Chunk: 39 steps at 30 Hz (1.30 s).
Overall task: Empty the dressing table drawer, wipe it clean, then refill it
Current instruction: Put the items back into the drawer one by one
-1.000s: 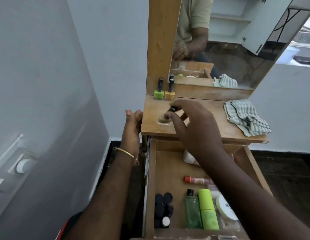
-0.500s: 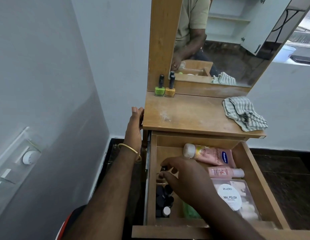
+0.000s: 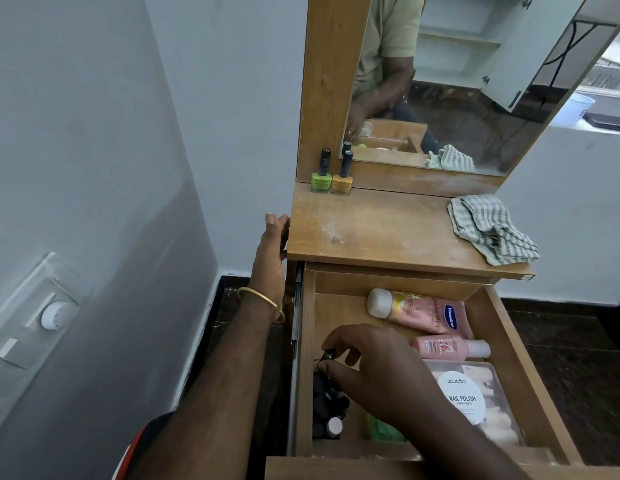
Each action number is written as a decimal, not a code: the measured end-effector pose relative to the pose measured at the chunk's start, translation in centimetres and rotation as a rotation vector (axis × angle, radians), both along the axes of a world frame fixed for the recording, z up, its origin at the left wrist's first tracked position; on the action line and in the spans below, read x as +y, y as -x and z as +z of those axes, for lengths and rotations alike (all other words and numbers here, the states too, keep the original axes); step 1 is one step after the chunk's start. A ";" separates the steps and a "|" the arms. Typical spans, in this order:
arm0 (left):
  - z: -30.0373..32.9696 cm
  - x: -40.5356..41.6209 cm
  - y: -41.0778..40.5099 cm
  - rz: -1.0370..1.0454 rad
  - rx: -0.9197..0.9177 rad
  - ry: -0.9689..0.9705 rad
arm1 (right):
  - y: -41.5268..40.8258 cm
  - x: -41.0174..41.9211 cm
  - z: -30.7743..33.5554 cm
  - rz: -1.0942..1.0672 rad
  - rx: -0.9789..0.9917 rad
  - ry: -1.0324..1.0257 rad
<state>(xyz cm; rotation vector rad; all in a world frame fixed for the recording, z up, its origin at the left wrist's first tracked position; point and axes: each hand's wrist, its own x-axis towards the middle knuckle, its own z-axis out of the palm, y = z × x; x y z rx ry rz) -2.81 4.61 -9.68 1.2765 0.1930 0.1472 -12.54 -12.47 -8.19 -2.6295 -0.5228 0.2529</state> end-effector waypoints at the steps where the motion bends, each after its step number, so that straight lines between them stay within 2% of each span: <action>1: 0.1 -0.1 0.1 -0.006 -0.013 0.000 | 0.0 0.0 0.0 0.006 0.010 0.001; 8: 0.1 0.1 -0.1 -0.018 -0.014 -0.008 | -0.4 -0.4 0.1 0.039 0.067 -0.002; 12: -0.6 0.3 -0.4 -0.034 -0.015 -0.020 | -1.4 -0.2 2.3 0.039 0.089 -0.017; 15: -0.7 0.3 -0.4 -0.045 -0.004 -0.037 | -5.3 0.5 5.3 -0.061 -0.068 -0.124; 18: -0.9 0.3 -0.7 -0.028 0.026 -0.030 | -10.9 1.5 7.6 -0.166 -0.349 -0.175; 20: -0.9 0.4 -0.8 -0.023 0.032 -0.033 | -14.4 2.2 8.0 -0.210 -0.459 -0.121; 23: -0.9 0.5 -0.8 -0.021 0.021 -0.029 | -18.1 3.0 7.4 -0.243 -0.518 -0.007; 28: -0.8 0.6 -0.7 -0.009 0.005 -0.041 | -20.0 3.1 5.7 -0.222 -0.627 0.120; 35: -0.4 0.7 -0.6 -0.010 0.030 -0.028 | -17.8 2.3 6.6 -0.249 -0.677 -0.124; 39: -0.1 0.6 -0.6 -0.005 0.043 -0.010 | -12.5 0.9 7.8 -0.200 -0.712 -0.299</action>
